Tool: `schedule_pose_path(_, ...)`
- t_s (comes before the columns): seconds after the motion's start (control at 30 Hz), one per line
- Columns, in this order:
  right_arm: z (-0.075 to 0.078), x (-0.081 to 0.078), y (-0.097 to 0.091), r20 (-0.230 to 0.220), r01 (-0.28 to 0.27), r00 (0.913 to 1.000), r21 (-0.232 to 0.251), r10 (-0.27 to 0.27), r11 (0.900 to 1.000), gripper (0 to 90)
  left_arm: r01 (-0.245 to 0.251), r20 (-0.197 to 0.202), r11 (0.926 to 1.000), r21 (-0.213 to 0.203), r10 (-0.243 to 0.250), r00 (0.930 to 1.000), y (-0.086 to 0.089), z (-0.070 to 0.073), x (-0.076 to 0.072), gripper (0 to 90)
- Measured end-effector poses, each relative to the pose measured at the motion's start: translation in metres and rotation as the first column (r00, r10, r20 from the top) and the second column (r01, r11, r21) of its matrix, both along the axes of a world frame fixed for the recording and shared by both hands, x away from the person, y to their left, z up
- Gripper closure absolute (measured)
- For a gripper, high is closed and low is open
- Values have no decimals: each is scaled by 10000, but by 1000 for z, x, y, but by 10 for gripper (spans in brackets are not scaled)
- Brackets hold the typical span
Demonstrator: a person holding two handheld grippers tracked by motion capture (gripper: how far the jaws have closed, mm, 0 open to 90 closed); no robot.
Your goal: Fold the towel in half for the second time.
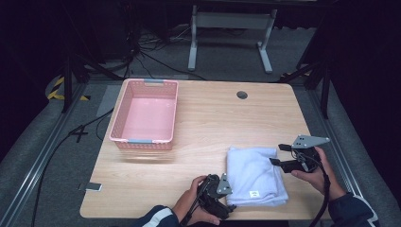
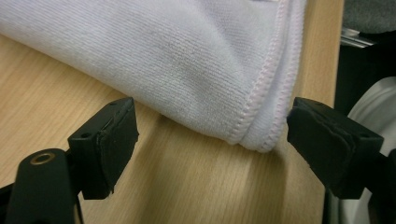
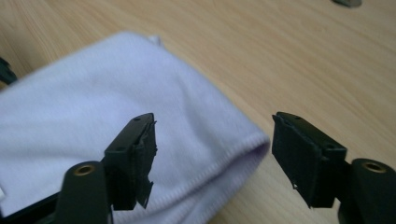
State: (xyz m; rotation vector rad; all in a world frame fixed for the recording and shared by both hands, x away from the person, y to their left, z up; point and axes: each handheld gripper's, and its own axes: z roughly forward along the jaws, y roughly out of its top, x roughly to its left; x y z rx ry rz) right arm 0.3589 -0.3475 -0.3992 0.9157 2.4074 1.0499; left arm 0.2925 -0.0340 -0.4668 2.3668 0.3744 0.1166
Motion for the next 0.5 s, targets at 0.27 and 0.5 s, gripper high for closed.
schedule_pose_path(0.27,-28,21,9,-743,608,9953,-263,-626,9978,174,-157,238,9999,59,155,9996,-9,-5,3,154)
schedule_pose_path(0.5,-48,28,10,-1555,855,9840,-177,-872,9962,121,-20,285,10000,62,18,9996,-9,-5,5,147)
